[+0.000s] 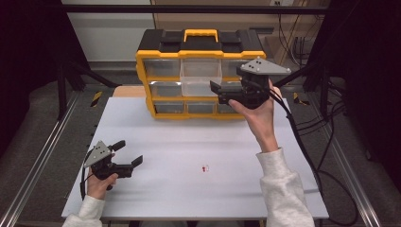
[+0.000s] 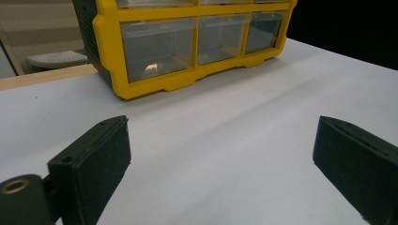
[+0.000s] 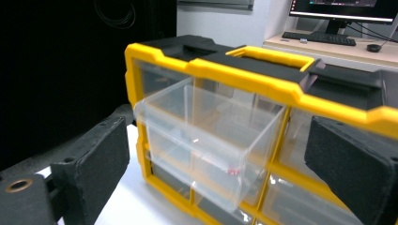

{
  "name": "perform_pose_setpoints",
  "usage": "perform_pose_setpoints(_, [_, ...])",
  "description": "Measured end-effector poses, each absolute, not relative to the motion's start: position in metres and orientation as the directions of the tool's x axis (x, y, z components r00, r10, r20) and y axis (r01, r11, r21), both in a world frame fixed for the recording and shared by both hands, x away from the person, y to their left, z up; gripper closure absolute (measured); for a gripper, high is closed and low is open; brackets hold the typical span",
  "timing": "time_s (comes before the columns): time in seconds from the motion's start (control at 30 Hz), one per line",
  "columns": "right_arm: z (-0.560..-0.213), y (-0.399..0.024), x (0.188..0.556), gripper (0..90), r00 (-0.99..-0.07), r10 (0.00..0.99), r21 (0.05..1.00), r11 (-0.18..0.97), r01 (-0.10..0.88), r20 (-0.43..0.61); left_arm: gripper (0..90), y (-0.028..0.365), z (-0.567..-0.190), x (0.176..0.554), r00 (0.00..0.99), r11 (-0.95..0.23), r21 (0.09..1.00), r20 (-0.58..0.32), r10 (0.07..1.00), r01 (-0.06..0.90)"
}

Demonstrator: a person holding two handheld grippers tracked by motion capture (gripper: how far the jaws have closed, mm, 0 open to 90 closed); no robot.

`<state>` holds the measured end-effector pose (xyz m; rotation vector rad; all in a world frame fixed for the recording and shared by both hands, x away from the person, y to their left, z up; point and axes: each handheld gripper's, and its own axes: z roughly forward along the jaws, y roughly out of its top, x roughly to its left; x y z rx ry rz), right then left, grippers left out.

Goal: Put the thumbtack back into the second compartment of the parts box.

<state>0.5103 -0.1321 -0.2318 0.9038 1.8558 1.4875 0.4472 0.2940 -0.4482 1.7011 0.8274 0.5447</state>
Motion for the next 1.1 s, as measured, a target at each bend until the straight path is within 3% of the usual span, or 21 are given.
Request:
perform_pose_setpoints(0.53, [-0.289,-0.149,0.479,4.7,-0.611,0.791,0.971,0.124,0.202,0.026,4.2,0.294,-0.448,0.447,0.649,-0.146,0.958,-0.051,0.759,0.247])
perform_pose_setpoints(1.1, [-0.362,-0.152,0.471,4.3,-0.601,0.793,0.933,0.137,0.332,0.098,4.1,0.293,-0.448,0.447,0.650,-0.152,0.957,-0.046,0.759,0.245])
